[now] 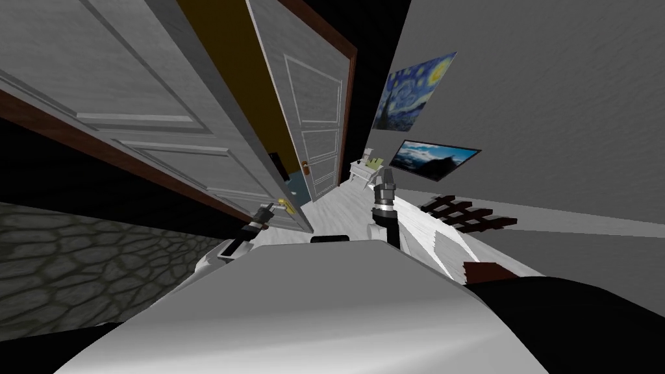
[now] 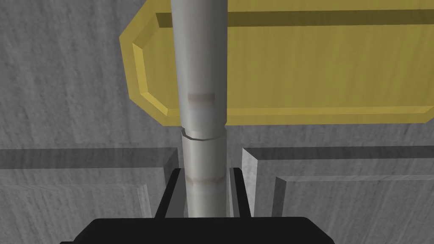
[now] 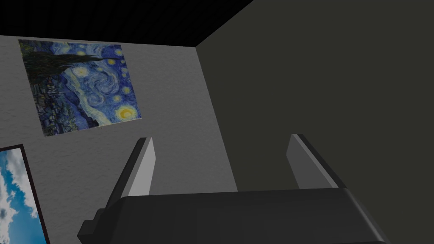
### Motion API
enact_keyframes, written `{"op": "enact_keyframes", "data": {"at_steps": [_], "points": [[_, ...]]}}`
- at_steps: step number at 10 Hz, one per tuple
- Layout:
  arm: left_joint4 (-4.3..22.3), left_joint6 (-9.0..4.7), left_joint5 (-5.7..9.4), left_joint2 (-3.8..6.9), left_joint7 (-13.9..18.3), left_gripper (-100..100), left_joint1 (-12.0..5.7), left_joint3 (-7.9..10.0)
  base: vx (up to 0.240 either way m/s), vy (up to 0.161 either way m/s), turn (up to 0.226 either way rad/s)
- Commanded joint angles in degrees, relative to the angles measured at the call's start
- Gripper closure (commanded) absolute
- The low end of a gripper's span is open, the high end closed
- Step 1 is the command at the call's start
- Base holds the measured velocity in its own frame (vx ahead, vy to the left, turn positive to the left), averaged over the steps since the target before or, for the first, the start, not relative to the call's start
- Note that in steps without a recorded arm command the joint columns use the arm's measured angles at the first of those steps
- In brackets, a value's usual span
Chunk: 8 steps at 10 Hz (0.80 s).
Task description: Pull the door open
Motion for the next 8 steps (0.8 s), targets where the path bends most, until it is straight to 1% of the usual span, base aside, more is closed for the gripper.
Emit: {"op": "enact_keyframes", "data": {"at_steps": [1, 2, 8], "points": [[0.0, 0.0, 0.0, 0.0, 0.0, 100, 0.0, 0.0, -0.107, 0.058, -0.027], [0.58, -1.25, -0.11, 0.4, 0.41, 100, 0.36, -0.36, -0.129, 0.053, -0.126], [2.41, -6.34, -0.33, 2.17, 1.93, 100, 1.71, -1.43, -0.215, 0.108, -0.176]]}}
